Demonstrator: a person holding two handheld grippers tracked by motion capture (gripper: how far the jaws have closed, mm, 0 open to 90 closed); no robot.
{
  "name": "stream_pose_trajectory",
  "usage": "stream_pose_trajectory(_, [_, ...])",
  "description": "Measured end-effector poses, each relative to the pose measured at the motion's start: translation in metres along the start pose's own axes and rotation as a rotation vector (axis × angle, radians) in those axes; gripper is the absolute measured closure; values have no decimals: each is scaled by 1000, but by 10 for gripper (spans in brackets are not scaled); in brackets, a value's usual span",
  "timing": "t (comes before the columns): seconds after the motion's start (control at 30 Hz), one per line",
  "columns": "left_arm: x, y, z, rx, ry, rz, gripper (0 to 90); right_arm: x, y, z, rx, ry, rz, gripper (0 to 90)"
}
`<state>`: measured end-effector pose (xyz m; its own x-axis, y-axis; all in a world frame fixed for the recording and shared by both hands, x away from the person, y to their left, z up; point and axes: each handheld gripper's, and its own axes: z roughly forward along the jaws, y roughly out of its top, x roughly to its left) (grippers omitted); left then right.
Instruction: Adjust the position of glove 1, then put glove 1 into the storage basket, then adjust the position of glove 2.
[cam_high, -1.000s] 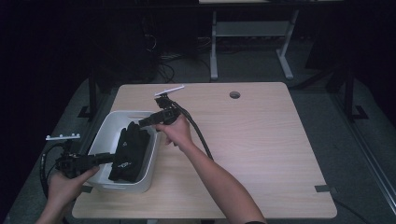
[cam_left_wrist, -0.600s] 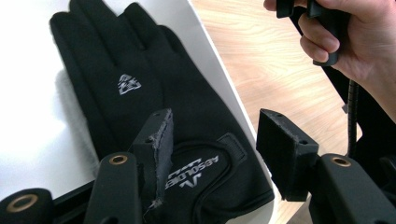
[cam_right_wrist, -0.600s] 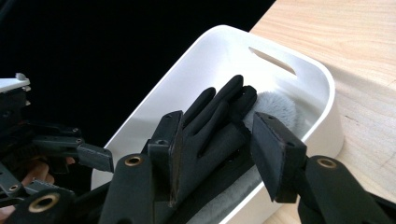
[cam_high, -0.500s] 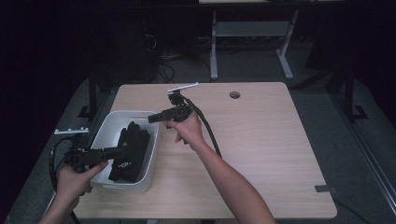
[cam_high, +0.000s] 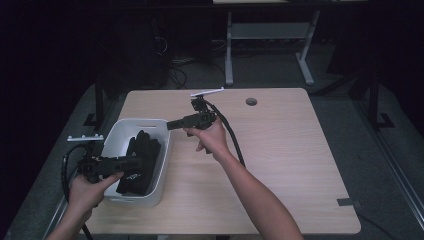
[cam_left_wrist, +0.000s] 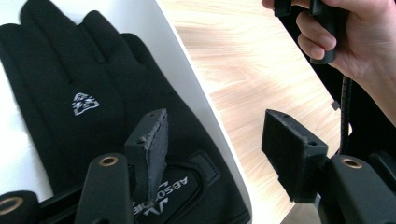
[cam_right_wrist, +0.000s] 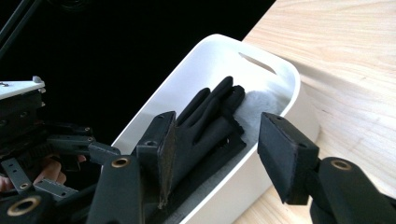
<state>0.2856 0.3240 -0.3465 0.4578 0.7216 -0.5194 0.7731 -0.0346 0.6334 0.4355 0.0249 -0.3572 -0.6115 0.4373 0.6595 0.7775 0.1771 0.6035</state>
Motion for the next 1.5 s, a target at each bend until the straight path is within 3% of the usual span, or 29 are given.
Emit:
stream_pose_trajectory(0.6, [-17,7,19,20,-25,36,385,-18,-11,-43,-48,-27,26,432])
stream_pose_trajectory(1.5, [-34,13,38,43,-60,65,364,-38,-26,-89,-97,-60,69,418])
